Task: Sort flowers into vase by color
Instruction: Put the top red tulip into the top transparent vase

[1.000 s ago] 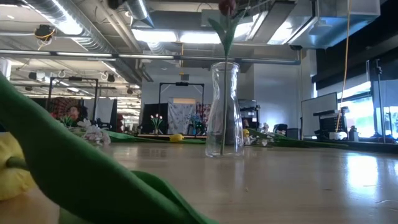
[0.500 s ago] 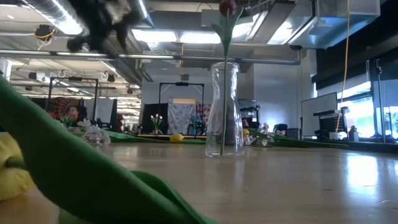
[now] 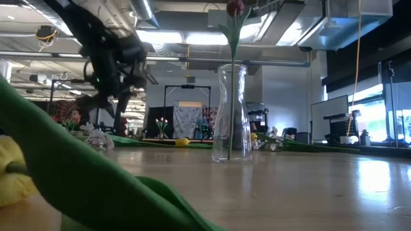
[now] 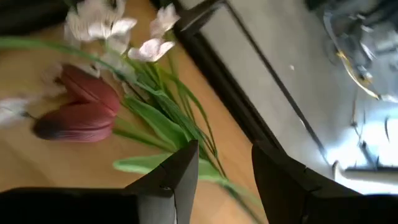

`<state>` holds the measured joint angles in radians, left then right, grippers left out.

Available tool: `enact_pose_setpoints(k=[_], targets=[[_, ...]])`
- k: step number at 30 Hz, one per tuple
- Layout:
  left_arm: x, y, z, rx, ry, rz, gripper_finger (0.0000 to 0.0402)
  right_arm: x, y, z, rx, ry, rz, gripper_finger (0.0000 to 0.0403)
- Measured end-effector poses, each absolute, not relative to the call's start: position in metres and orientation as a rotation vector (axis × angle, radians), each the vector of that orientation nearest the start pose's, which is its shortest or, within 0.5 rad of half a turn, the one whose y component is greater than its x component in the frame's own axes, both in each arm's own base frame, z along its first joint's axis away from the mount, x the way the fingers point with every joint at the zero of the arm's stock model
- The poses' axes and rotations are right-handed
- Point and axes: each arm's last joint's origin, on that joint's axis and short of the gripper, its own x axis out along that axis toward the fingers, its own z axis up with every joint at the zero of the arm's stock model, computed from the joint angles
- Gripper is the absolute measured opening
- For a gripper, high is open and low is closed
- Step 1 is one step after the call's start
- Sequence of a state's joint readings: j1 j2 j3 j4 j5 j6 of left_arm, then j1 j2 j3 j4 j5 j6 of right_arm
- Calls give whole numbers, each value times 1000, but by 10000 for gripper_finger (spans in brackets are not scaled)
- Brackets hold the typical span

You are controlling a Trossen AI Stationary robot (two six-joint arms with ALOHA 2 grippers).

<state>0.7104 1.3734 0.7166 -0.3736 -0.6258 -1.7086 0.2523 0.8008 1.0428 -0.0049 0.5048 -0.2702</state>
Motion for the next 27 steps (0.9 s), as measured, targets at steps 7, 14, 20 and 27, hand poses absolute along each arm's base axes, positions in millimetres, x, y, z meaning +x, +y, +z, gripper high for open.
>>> enact_pose_setpoints(k=[7,14,20,27], targets=[[157,206,155,-1610,-383,1921,144,153,7,422,-192,-83,-360,237],[145,219,138,-1722,-422,1999,144,162,-13,409,-180,38,-390,237],[145,222,127,-1796,-371,2015,109,171,-32,404,-182,64,-365,237],[153,217,130,-1880,-241,1893,11,185,-55,394,-195,129,-338,237]])
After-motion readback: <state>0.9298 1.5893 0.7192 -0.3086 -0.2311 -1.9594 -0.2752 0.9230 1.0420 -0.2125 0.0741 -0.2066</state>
